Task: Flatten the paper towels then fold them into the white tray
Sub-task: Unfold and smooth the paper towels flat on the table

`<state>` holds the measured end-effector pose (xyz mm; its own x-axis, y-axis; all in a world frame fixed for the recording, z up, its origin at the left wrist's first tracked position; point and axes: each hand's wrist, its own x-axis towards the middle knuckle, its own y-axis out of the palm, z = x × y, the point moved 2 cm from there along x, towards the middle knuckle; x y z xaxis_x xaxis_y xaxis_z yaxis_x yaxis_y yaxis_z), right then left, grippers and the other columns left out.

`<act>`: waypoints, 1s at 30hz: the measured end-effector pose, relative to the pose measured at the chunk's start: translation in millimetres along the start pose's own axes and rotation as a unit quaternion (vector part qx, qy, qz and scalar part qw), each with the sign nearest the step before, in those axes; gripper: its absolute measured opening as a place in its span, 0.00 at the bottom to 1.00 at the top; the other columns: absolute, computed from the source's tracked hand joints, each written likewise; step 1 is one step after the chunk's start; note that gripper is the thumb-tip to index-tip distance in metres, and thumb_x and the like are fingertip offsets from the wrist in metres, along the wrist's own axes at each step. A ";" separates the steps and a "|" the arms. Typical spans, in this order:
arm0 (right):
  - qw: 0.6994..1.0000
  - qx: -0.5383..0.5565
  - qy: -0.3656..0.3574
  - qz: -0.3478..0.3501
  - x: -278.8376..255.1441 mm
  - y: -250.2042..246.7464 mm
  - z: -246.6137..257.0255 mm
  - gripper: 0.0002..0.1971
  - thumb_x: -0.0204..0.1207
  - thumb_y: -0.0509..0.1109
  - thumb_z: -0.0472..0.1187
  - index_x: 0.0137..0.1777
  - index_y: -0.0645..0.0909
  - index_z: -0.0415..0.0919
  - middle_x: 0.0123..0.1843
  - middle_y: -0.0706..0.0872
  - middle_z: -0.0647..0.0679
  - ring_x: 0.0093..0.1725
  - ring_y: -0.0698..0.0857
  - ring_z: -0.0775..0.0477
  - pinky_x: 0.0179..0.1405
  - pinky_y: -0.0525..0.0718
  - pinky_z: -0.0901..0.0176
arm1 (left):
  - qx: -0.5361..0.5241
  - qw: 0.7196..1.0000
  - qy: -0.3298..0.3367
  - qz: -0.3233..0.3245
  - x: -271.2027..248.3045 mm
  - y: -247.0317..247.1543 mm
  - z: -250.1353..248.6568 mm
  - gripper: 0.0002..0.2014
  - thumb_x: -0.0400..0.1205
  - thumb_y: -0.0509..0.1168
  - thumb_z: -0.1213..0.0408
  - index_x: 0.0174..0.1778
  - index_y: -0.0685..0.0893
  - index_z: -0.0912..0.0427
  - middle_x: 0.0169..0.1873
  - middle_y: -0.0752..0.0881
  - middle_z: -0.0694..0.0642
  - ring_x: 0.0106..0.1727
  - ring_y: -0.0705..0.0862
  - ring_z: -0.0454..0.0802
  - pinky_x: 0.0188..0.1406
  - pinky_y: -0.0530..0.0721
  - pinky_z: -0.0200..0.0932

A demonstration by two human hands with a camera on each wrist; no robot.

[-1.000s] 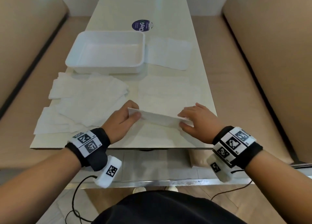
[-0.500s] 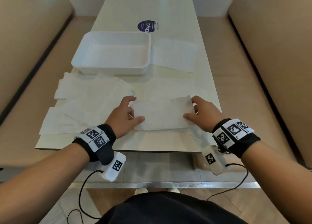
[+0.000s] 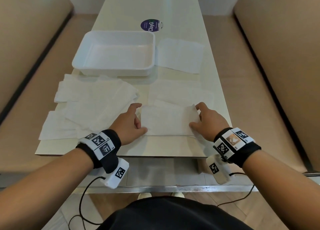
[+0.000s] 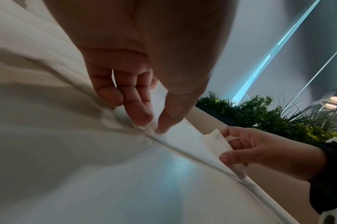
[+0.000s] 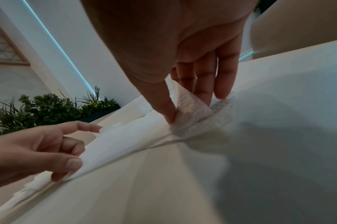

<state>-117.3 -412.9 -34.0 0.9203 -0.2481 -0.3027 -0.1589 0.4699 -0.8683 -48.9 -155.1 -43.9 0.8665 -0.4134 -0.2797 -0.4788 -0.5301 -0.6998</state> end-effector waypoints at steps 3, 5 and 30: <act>1.000 -0.014 0.005 -0.003 -2.1 -0.2 1.1 0.25 0.75 0.69 0.48 0.69 0.64 0.49 0.45 0.86 0.49 0.41 0.85 0.42 0.40 0.84 0.52 | 0.052 0.998 0.008 -0.021 -4.4 -3.7 -8.8 0.36 0.74 0.71 0.57 0.77 0.63 0.52 0.43 0.78 0.48 0.43 0.79 0.47 0.43 0.75 0.40; 1.000 -0.019 0.000 -0.023 -5.1 -1.5 3.3 0.30 0.74 0.70 0.48 0.73 0.62 0.48 0.53 0.84 0.48 0.48 0.85 0.42 0.45 0.84 0.50 | 0.091 0.992 0.038 -0.072 -7.6 -7.5 -18.3 0.33 0.75 0.70 0.53 0.75 0.64 0.51 0.51 0.71 0.44 0.50 0.74 0.44 0.49 0.73 0.42; 0.974 -0.150 -0.150 0.075 -2.2 31.2 40.0 0.26 0.87 0.50 0.47 0.84 0.52 0.45 0.86 0.51 0.48 0.84 0.52 0.43 0.76 0.64 0.45 | 0.268 0.950 0.144 0.078 10.3 43.7 -46.5 0.26 0.90 0.42 0.55 0.85 0.53 0.59 0.85 0.51 0.55 0.85 0.47 0.51 0.82 0.43 0.42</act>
<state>-110.0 -363.7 -44.8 0.9345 0.0843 -0.3458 -0.3559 0.2014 -0.9126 -67.5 -217.0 -46.8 0.6796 -0.6825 -0.2690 -0.3905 -0.0261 -0.9202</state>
